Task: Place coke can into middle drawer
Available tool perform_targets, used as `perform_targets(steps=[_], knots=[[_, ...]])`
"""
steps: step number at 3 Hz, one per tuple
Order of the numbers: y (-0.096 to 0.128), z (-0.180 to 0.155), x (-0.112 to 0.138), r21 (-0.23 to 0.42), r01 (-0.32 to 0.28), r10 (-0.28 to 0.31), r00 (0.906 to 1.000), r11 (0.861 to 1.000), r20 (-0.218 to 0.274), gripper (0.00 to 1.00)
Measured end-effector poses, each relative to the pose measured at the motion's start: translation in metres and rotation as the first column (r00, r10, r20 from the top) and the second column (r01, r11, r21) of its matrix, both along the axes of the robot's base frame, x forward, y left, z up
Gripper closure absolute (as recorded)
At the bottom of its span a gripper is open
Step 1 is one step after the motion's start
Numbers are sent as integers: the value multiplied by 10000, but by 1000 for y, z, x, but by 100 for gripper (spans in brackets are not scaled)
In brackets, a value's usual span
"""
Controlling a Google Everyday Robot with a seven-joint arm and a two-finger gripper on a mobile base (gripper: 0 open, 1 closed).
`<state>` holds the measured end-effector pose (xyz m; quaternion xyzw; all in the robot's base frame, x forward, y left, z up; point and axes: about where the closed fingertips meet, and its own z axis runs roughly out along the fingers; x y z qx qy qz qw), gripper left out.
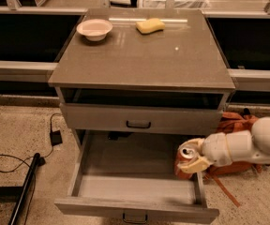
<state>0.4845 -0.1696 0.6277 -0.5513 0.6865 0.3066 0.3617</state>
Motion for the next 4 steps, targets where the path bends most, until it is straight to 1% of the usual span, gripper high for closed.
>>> perform_targets(steps=[1,2,3,4], knots=[[6,-48,-7,1144,1068,-1056,9943,9877,-162,100],[8,-61,-8,1293,1063,-1046,9943,9859,-201,100],[22,-57,7,2601,1445,-1698,9824,9547,777,100],[64,-64,13,2969,1390,-2038,9584,9447,1998,100]])
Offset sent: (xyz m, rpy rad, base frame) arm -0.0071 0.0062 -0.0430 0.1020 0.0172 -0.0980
